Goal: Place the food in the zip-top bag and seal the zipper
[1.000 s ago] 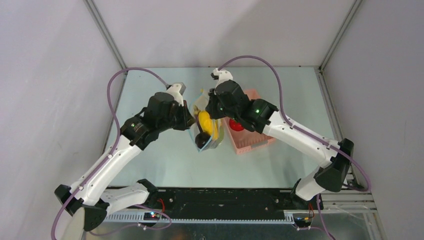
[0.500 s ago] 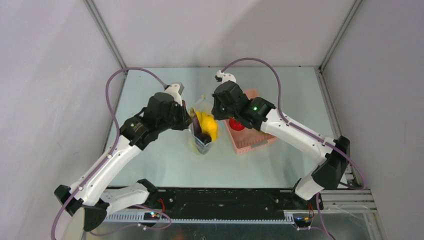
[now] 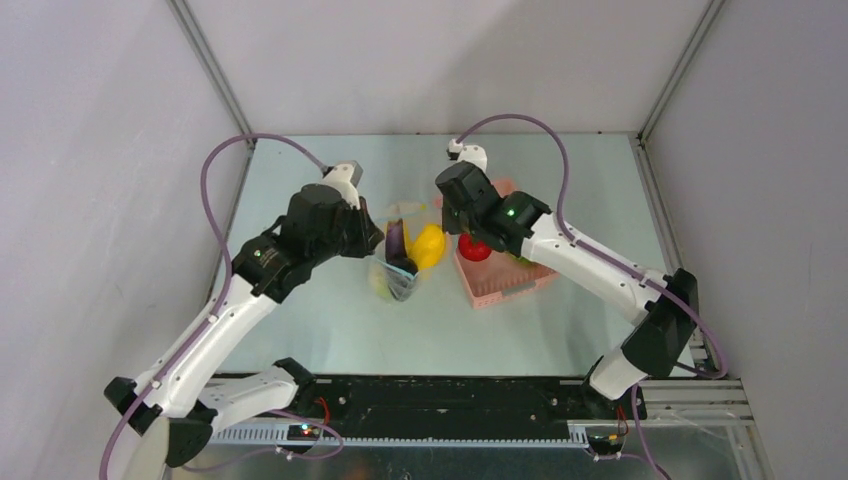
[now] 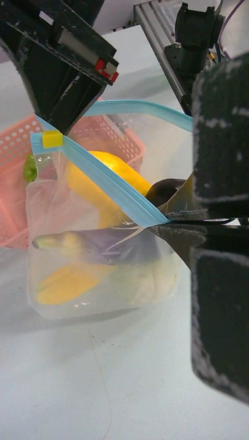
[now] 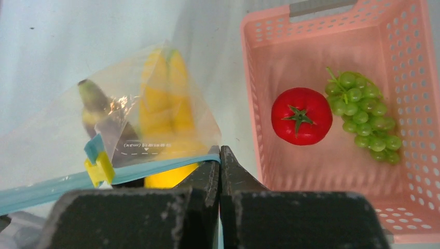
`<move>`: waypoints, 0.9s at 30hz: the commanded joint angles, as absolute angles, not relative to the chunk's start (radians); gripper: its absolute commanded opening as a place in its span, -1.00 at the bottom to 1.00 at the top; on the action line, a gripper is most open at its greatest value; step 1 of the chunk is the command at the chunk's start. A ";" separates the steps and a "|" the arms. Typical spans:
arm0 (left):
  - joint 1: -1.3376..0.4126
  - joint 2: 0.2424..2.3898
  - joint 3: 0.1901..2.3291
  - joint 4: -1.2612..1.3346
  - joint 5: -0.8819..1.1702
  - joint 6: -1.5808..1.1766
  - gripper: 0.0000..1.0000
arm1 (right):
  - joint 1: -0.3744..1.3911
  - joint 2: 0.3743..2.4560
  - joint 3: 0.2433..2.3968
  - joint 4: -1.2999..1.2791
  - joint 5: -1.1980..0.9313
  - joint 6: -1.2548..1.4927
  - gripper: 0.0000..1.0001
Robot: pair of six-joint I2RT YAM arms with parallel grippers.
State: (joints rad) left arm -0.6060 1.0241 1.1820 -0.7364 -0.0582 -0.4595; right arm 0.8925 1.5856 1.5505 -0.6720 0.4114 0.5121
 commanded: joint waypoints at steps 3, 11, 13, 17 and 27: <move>-0.563 0.913 1.234 -0.715 -0.226 -0.445 -0.96 | 0.850 1.540 1.533 -0.709 0.493 0.539 -1.00; -0.528 0.907 1.176 -0.630 -0.107 -0.480 -0.86 | 0.874 1.584 1.532 -0.638 0.370 0.472 -1.00; -0.527 0.967 1.191 -0.655 -0.048 -0.483 -0.94 | 0.870 1.589 1.531 -0.640 0.362 0.470 -0.97; -0.528 1.040 1.221 -0.686 -0.009 -0.483 -1.00 | 0.854 1.583 1.505 -0.621 0.306 0.463 -0.87; -0.527 1.044 1.192 -0.666 -0.026 -0.494 -1.00 | 0.858 1.432 1.438 -0.522 0.141 0.429 0.41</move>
State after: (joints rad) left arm -0.5335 1.0653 1.1744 -0.7033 -0.0166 -0.4812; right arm 0.8513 1.5612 1.4525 -0.5995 0.2035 0.4431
